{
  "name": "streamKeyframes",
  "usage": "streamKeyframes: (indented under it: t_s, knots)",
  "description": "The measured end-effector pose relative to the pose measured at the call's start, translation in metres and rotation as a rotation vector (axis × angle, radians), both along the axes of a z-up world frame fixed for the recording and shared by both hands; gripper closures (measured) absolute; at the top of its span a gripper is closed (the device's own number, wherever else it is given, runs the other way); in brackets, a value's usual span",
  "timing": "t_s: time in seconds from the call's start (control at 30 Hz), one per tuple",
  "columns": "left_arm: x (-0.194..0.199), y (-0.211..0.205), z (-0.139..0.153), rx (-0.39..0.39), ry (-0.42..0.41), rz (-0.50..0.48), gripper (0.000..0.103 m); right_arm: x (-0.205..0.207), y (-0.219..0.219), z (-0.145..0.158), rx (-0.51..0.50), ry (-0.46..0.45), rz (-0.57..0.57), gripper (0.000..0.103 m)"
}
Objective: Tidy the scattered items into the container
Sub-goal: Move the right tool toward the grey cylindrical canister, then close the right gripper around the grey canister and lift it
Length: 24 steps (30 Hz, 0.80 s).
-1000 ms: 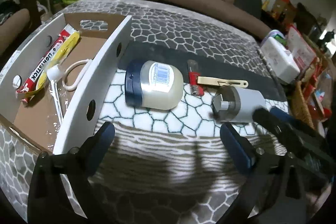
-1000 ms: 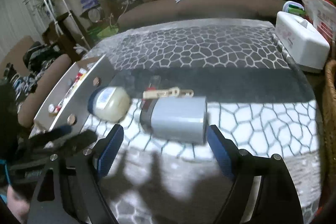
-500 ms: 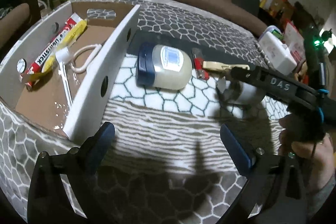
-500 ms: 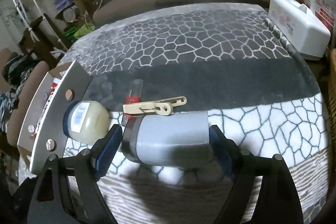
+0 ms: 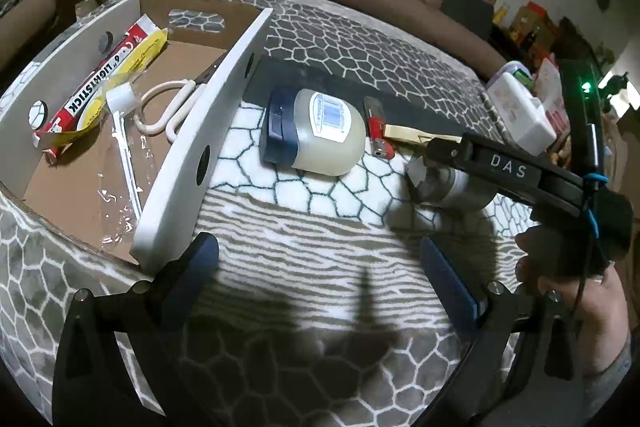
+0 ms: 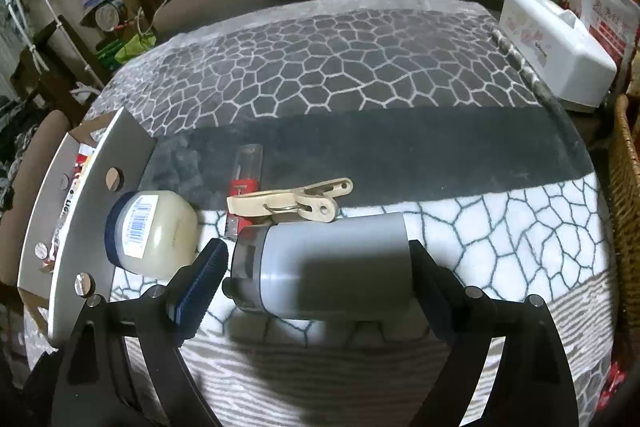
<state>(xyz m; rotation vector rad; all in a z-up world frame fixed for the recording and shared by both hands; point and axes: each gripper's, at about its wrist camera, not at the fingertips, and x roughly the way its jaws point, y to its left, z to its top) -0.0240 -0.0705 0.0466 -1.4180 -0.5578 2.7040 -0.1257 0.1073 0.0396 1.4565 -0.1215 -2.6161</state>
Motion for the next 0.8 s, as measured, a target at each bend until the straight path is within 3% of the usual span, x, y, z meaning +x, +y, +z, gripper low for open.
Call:
streamKeyframes:
  t_s: [0.33, 0.53, 0.8]
  knots:
    - [-0.001, 0.0, 0.002, 0.022, 0.0, -0.004, 0.002, -0.008, -0.004, -0.015, 0.037, -0.091, -0.005, 0.013]
    - [-0.002, -0.001, -0.002, 0.04, -0.013, -0.004, 0.002, 0.0, 0.008, -0.017, -0.041, -0.057, 0.0, 0.016]
    - [-0.004, 0.013, -0.003, 0.053, 0.004, -0.071, 0.002, 0.005, 0.024, -0.01, -0.19, -0.1, 0.028, 0.017]
